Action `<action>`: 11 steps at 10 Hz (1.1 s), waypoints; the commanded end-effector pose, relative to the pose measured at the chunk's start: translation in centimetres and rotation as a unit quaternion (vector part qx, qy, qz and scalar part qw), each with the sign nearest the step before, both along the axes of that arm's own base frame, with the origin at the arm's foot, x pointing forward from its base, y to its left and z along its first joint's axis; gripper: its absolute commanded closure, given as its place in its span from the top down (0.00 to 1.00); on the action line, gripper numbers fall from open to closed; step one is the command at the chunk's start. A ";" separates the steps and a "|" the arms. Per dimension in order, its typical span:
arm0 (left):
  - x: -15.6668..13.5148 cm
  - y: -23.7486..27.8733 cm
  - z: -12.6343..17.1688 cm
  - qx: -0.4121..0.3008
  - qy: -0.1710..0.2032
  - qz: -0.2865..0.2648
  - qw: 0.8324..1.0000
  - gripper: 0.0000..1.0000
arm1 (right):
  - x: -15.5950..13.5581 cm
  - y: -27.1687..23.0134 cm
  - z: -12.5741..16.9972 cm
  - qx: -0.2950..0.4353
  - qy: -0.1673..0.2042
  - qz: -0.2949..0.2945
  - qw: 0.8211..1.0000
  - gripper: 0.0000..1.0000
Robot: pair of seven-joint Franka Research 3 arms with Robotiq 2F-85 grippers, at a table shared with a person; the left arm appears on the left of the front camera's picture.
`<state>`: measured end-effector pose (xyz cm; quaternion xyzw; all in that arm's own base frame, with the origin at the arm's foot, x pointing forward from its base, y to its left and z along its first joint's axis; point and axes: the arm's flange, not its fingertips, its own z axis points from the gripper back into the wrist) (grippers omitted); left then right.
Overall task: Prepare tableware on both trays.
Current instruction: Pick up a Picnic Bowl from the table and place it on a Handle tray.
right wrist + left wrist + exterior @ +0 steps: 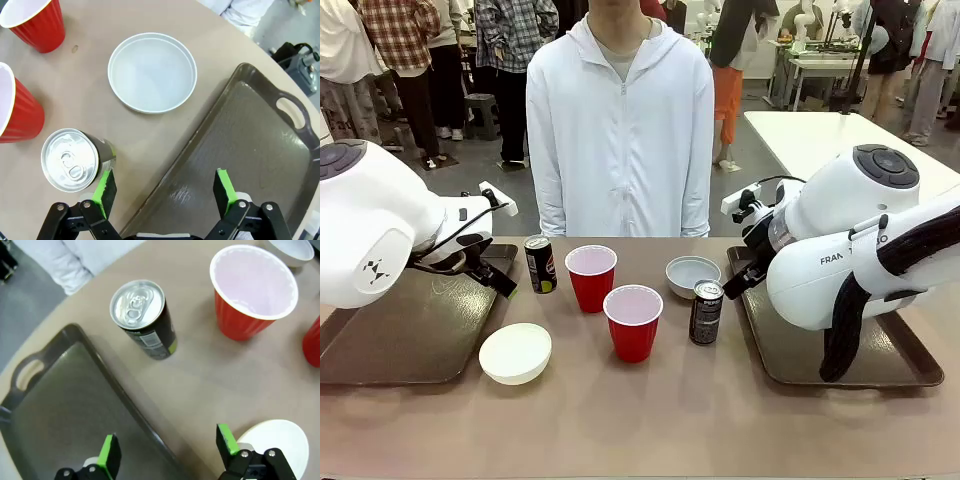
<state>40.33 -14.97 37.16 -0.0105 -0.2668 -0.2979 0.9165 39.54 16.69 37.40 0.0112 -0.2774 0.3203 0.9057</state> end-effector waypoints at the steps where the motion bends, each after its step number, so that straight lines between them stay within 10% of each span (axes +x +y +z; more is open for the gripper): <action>1: 0.0 0.0 0.0 0.000 0.000 0.000 1.000 1.00 | 0.0 0.0 0.0 0.000 0.000 0.000 1.000 1.00; 11: 0.0 0.0 0.0 0.000 0.000 0.000 1.000 1.00 | 0.0 0.0 0.0 0.000 0.000 0.000 1.000 1.00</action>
